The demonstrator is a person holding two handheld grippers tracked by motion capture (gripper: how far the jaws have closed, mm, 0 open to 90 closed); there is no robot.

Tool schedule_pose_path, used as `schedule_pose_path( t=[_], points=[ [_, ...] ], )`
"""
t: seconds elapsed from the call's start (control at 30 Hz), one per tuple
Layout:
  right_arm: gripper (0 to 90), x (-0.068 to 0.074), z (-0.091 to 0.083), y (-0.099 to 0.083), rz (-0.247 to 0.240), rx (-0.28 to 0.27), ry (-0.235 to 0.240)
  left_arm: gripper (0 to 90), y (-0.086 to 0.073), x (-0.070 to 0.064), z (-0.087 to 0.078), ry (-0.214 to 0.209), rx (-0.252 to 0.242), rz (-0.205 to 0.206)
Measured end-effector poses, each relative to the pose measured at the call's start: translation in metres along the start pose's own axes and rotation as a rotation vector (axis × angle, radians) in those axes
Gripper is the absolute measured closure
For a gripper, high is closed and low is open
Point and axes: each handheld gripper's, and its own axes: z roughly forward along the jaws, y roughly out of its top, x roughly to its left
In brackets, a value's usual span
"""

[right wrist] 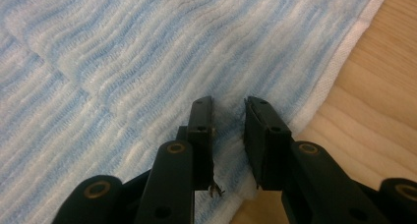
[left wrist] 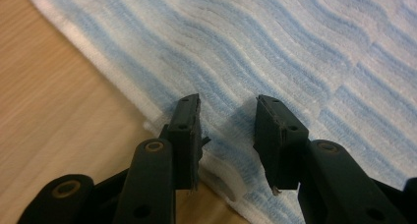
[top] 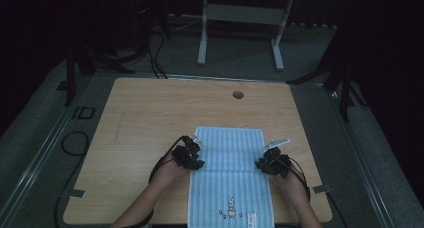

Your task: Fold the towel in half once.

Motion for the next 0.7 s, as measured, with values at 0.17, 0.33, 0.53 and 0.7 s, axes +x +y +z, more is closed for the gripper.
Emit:
schedule_pose_path(
  t=[0.17, 0.33, 0.53, 0.7],
  points=[
    [72.9, 0.003, 0.005, 0.008, -0.001, -0.001, -0.007, 62.0, 0.001, 0.007, -0.001, 0.006, 0.005, -0.01],
    [72.6, 0.007, 0.011, 0.018, 0.0, 0.001, 0.001, 61.9, -0.002, 0.013, -0.005, 0.035, 0.022, -0.013],
    [72.4, 0.014, 0.016, 0.027, -0.021, 0.005, 0.012, 61.9, -0.01, 0.022, -0.011, 0.042, 0.031, -0.03],
    [70.4, 0.019, 0.018, 0.031, -0.034, 0.009, 0.017, 61.8, -0.013, 0.023, -0.014, 0.037, 0.036, -0.032]
  ],
)
